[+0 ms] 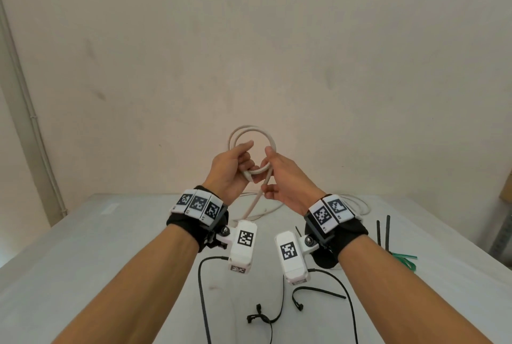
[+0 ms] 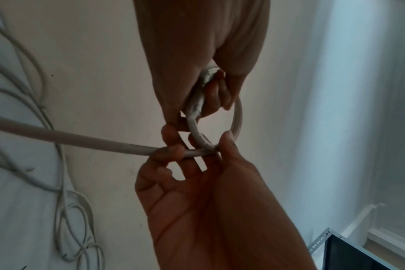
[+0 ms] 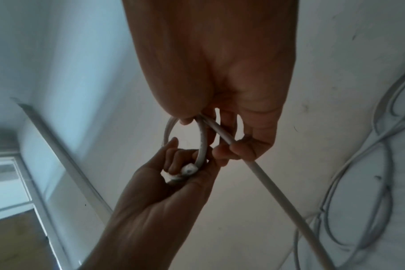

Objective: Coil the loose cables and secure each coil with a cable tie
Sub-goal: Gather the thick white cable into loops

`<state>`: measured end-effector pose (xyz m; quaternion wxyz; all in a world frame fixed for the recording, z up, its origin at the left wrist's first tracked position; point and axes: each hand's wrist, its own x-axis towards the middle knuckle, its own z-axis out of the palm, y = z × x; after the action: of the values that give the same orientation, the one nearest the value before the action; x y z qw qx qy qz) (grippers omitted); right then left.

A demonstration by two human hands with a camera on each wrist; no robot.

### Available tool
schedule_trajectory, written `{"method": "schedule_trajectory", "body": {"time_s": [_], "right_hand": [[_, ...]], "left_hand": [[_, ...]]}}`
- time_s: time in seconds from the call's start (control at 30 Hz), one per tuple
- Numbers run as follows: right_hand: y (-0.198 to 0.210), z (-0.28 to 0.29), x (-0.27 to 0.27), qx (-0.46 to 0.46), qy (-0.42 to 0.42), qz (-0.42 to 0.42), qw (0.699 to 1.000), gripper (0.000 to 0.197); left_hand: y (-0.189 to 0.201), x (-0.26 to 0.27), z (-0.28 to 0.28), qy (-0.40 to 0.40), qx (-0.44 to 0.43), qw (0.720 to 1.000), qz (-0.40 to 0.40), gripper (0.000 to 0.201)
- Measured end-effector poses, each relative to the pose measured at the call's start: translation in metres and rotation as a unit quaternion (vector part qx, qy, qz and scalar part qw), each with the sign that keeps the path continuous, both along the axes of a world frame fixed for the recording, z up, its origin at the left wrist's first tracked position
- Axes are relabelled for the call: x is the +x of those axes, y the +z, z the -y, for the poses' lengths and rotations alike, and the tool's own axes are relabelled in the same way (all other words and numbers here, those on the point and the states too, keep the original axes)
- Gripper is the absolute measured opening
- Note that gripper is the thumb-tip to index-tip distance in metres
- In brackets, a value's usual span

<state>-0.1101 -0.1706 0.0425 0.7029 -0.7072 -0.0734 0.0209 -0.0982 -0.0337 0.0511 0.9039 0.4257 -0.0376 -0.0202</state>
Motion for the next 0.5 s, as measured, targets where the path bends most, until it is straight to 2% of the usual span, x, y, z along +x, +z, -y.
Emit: {"method": "schedule_trajectory", "body": {"time_s": [0.07,0.1,0.17,0.23,0.33,0.43,0.5], "right_hand": [[-0.01,0.0,-0.001,-0.023,-0.028,0.022,0.999,0.045],[-0.013,0.0,-0.001,-0.025,-0.041,0.029,0.998,0.045],[-0.019,0.002,-0.001,-0.011,-0.056,0.031,0.998,0.044],[-0.021,0.003,-0.002,-0.005,-0.054,0.038,0.998,0.044],[-0.026,0.002,-0.003,-0.061,-0.078,0.077,0.992,0.054],[-0.034,0.001,-0.005,-0.133,-0.134,0.101,0.977,0.066],[-0.038,0.0,-0.003,-0.138,-0.139,0.109,0.975,0.069]], "left_hand": [[-0.007,0.0,0.002,0.005,0.023,0.999,-0.036,0.029],[-0.008,0.001,0.002,0.02,0.061,0.997,-0.049,0.028],[-0.01,0.001,0.003,0.062,0.189,0.978,-0.068,0.028],[-0.01,-0.001,0.005,0.102,0.27,0.954,-0.08,0.034],[-0.007,0.005,0.0,0.132,0.259,0.953,-0.083,0.038],[0.002,0.012,-0.01,0.15,0.201,0.963,-0.096,0.029],[0.007,0.012,-0.012,0.154,0.185,0.966,-0.095,0.026]]}}
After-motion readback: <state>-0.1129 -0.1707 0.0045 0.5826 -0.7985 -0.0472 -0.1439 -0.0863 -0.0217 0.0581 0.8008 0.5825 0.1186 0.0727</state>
